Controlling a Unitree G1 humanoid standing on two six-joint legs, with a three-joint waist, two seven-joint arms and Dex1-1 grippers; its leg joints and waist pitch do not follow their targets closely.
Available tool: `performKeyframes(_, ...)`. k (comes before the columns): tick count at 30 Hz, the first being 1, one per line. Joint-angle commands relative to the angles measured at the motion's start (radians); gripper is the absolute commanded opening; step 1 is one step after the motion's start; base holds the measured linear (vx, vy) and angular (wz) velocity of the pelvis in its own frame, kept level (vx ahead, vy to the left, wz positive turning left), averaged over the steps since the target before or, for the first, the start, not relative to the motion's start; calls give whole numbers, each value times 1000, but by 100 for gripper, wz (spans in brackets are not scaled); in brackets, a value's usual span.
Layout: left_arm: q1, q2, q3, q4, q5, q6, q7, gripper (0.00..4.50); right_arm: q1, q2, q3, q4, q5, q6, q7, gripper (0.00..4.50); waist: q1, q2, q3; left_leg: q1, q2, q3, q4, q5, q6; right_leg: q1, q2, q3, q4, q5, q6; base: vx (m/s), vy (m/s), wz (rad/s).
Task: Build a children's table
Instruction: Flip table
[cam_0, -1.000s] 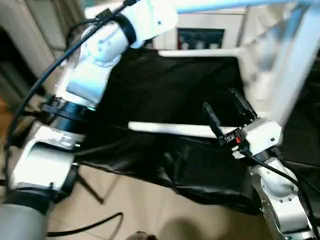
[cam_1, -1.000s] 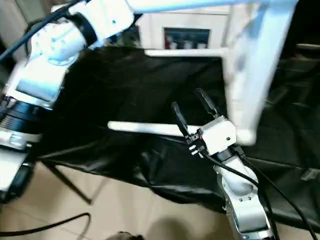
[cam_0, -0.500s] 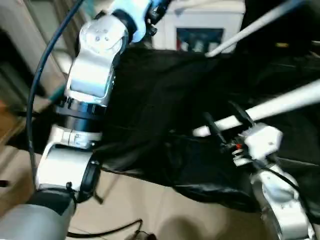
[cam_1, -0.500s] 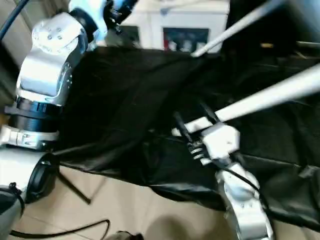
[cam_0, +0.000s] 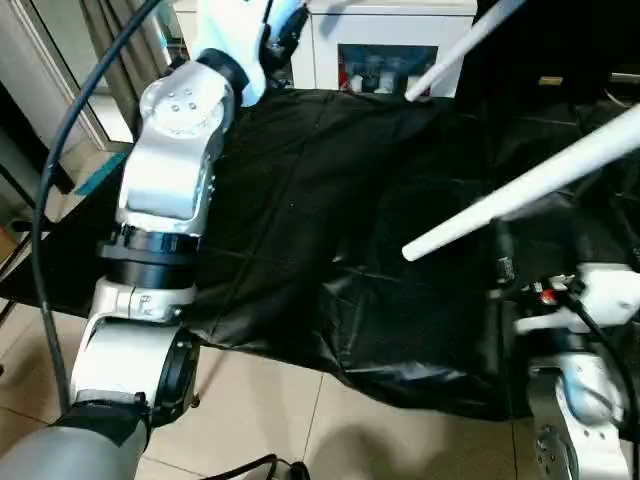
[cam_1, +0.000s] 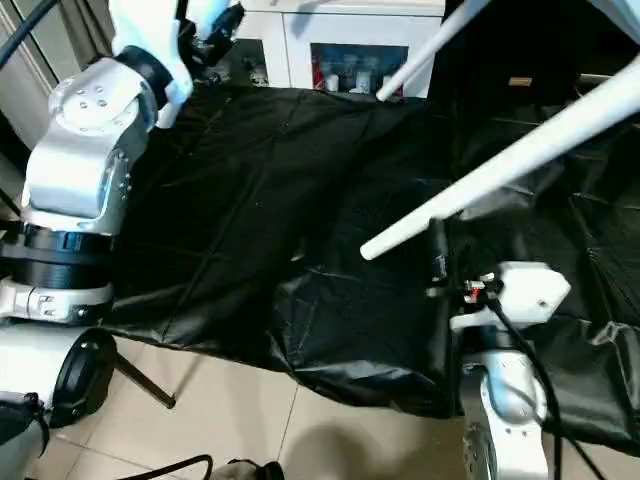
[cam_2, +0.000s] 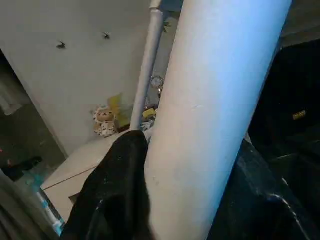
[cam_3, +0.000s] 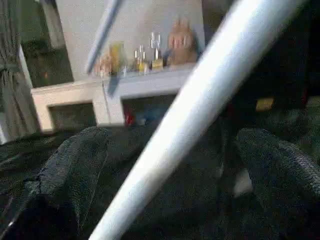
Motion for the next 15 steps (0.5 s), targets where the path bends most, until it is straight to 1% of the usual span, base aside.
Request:
performKeyframes(1,-2,4,51,-44,-43,11,32,199,-39,-1,0,23,56,55,26,450,0,-30,-66,45,88,-65,-77,-254,85,30,-74,40,-80,-178,-205,0,0,0)
performKeyframes(2,0,5,50,-46,-43,11,32,199,-65,-5,1,48,65,82,40,450,1,-21,-66,44,88,-66,-77,-246,83,30,-74,40,-78,-173,-204,0,0,0)
performKeyframes(3,4,5,49,-48,-44,13,33,198,-121,-3,-18,114,56,79,31,450,-4,-24,-69,43,87,-66,-76,-236,79,31,-72,38,-75,-155,-211,0,0,0)
performKeyframes(4,6,5,49,-48,-45,12,34,198,-178,0,-40,176,71,93,28,450,-6,-24,-68,41,85,-66,-76,-231,77,33,-72,37,-74,-150,-216,0,0,0)
performKeyframes(5,10,5,49,-48,-45,10,34,198,-235,-1,-59,240,77,102,23,450,-6,-24,-69,44,85,-64,-75,-221,76,33,-72,37,-75,-140,-221,0,0,0)
performKeyframes(6,14,5,48,-51,-45,11,35,198,-281,-4,-74,288,89,98,30,450,-7,-27,-72,48,85,-62,-71,-215,74,30,-73,39,-71,-126,-235,0,0,0)
performKeyframes(7,16,5,48,-52,-45,12,35,198,-303,-7,-79,309,96,97,38,450,-7,-26,-72,45,84,-61,-71,-206,75,34,-73,38,-70,-121,-237,0,0,0)
performKeyframes(8,24,7,49,-63,-44,16,36,198,-357,-20,-84,363,111,118,63,450,-4,-33,-77,47,85,-59,-65,-166,85,36,-73,38,-64,-85,-241,0,0,0)
performKeyframes(9,31,9,49,-74,-44,23,36,198,-386,-28,-88,388,120,120,77,433,-2,-35,-80,43,86,-59,-62,-120,105,40,-74,37,-55,-42,-251,0,0,0)
performKeyframes(10,38,11,50,-87,-43,30,37,198,-407,-36,-87,407,128,127,90,422,-1,-43,-82,44,84,-54,-55,-88,126,38,-71,37,-52,-6,-253,0,0,0)
performKeyframes(11,43,11,50,-94,-43,34,38,198,-415,-41,-86,417,129,130,97,415,5,-42,-84,41,83,-55,-51,-46,147,41,-73,36,-44,31,-261,0,0,0)
performKeyframes(12,48,12,51,-101,-42,38,39,198,-421,-43,-85,422,137,134,112,415,5,-42,-84,41,83,-55,-51,-46,147,41,-73,36,-44,31,-261,0,0,0)
performKeyframes(13,54,12,52,-111,-42,43,40,198,-425,-43,-85,426,146,137,129,403,5,-49,-86,40,84,-54,-48,-23,166,40,-73,36,-41,48,-264,0,0,0)
performKeyframes(14,55,12,52,-112,-41,44,40,198,-426,-43,-85,426,147,137,132,389,7,-46,-85,39,84,-53,-46,-13,176,39,-73,36,-41,53,-266,0,0,0)
performKeyframes(15,58,12,53,-115,-42,46,41,198,-430,-44,-85,432,144,134,138,378,7,-51,-85,41,85,-52,-46,-15,179,37,-70,35,-42,41,-266,0,0,0)
